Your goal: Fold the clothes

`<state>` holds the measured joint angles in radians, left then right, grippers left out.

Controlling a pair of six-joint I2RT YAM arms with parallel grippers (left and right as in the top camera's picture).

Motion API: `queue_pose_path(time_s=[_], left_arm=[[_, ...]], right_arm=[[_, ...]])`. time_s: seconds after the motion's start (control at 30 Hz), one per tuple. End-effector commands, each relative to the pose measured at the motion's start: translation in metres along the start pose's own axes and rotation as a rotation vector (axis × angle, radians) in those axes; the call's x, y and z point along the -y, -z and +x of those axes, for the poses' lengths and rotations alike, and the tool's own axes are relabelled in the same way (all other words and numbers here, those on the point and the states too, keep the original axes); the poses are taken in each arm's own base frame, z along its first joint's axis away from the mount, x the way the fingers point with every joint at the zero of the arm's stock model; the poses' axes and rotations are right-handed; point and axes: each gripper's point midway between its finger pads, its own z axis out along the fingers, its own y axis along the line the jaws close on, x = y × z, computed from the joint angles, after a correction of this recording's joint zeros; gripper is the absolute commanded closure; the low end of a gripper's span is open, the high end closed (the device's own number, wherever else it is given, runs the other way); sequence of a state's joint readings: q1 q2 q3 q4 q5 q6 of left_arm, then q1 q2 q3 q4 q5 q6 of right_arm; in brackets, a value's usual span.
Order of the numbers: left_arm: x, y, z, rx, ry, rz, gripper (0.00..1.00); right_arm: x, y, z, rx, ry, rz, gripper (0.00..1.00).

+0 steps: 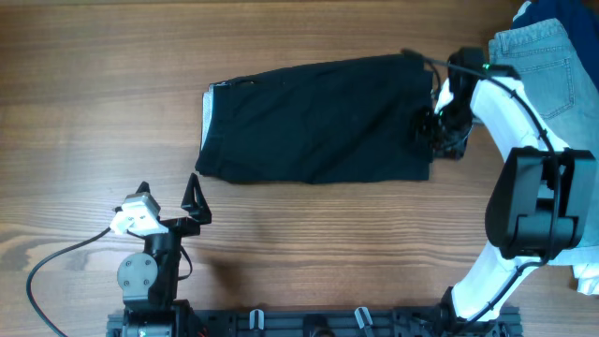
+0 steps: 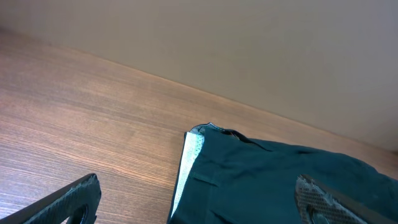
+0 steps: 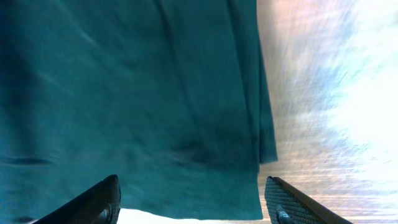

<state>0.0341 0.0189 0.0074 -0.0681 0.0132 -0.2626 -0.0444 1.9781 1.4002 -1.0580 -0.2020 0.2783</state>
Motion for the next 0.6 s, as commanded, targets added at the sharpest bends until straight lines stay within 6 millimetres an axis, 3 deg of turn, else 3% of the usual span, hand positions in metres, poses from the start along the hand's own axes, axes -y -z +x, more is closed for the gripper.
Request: queue_pose_path(time_s=[0.0,0.27,0.33,0.4,0.47,0.57], left_arm=[[0.003,0.000,0.003,-0.011,-0.024,0.016,0.00],[0.003,0.000,0.003,-0.011,-0.024,0.016,0.00],[0.003,0.000,0.003,-0.011,-0.024,0.016,0.00],[0.003,0.000,0.003,-0.010,-0.024,0.016,0.00],[0.003,0.000,0.003,-0.011,-0.024,0.016,0.00],[0.003,0.000,0.003,-0.010,-0.024,0.016,0.00]], right_arm=[[0.005,-0.014,0.017,-0.061,0.002,0.000,0.27],[0.014,-0.025,0.026,-0.080,-0.002,0.027,0.41],[0.019,-0.024,0.022,-0.062,-0.007,0.058,0.59],[0.025,-0.023,0.019,-0.046,-0.023,0.098,0.85],[0.032,-0.020,0.019,-0.039,-0.022,0.138,0.96],[0.046,-0.008,0.015,-0.014,-0.048,0.232,0.96]])
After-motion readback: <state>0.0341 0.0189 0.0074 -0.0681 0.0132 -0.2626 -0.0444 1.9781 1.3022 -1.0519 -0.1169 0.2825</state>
